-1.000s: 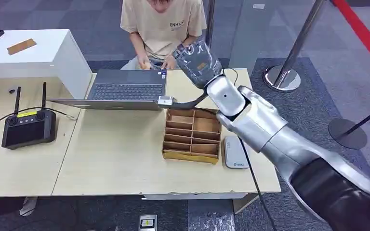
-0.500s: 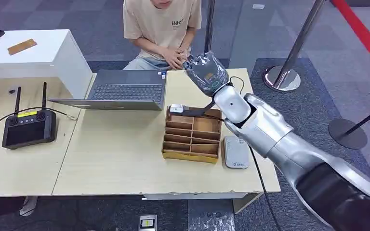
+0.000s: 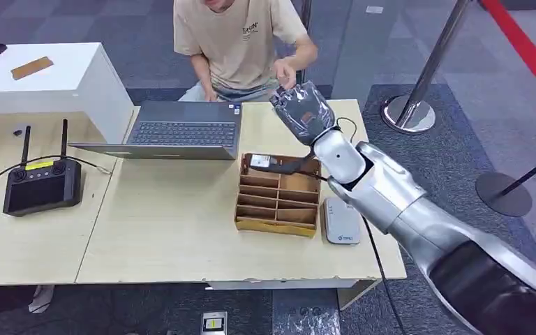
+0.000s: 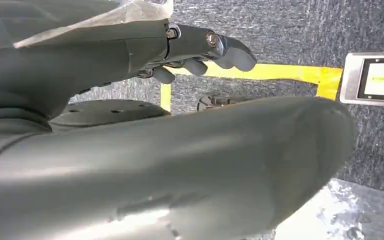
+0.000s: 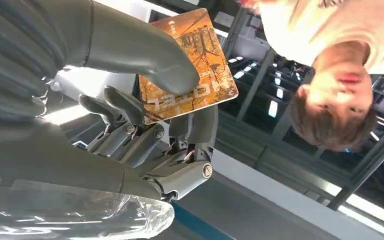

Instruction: Pass the card to the sensor for recognition and then transmit it.

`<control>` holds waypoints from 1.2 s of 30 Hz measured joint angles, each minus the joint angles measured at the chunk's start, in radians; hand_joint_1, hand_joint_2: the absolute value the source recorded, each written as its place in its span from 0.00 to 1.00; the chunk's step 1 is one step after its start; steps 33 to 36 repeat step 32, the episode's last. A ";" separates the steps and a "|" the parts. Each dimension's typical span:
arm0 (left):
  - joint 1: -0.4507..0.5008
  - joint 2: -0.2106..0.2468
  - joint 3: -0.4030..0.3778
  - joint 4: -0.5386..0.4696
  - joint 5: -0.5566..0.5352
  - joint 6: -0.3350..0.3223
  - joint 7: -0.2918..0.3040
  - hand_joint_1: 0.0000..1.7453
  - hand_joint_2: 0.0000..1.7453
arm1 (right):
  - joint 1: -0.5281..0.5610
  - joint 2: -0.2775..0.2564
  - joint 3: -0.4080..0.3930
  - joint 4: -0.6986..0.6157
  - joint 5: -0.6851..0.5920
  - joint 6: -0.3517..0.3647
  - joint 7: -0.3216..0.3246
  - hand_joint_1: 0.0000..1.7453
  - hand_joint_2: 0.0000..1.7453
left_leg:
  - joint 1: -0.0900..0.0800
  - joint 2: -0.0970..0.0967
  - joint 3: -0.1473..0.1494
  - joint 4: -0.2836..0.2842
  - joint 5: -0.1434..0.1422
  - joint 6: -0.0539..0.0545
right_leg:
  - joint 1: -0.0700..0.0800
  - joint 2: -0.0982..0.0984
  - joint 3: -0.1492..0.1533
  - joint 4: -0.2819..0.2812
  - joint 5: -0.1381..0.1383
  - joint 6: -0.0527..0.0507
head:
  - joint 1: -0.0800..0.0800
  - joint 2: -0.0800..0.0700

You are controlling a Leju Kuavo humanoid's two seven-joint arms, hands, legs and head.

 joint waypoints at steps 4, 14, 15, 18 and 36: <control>0.000 0.002 -0.006 0.002 0.000 0.000 0.000 0.00 0.00 | 0.006 -0.002 -0.009 0.003 0.000 0.001 0.000 1.00 1.00 | 0.000 0.000 0.000 0.000 0.000 0.000 | 0.000 0.000 0.000 0.000 0.000 0.000 | 0.000 0.000; 0.000 0.008 -0.006 0.002 0.003 0.000 -0.006 0.00 0.00 | 0.013 -0.005 -0.019 0.008 -0.002 0.010 0.000 0.89 1.00 | 0.000 0.000 0.000 0.000 0.000 0.000 | 0.000 0.000 0.000 0.000 0.000 0.000 | 0.000 0.000; 0.000 0.008 -0.006 0.002 0.003 -0.001 -0.005 0.00 0.00 | 0.014 -0.005 -0.019 0.008 -0.002 0.010 -0.001 0.18 0.00 | 0.000 0.000 0.000 0.000 0.000 0.000 | 0.000 0.000 0.000 0.000 0.000 0.000 | 0.000 0.000; 0.000 0.009 -0.007 0.002 0.003 -0.003 0.000 0.00 0.00 | 0.014 -0.004 -0.019 0.008 -0.006 0.025 -0.009 0.00 0.00 | 0.000 0.000 0.000 0.000 0.000 0.000 | 0.000 0.000 -0.001 0.000 0.000 0.000 | 0.000 0.000; 0.002 0.010 -0.008 0.003 0.002 -0.004 0.023 0.00 0.00 | 0.081 -0.056 -0.073 -0.095 -0.140 -0.035 0.025 0.00 0.00 | 0.000 -0.001 0.001 0.000 0.000 0.000 | 0.000 0.000 0.000 0.000 0.000 0.000 | 0.001 0.000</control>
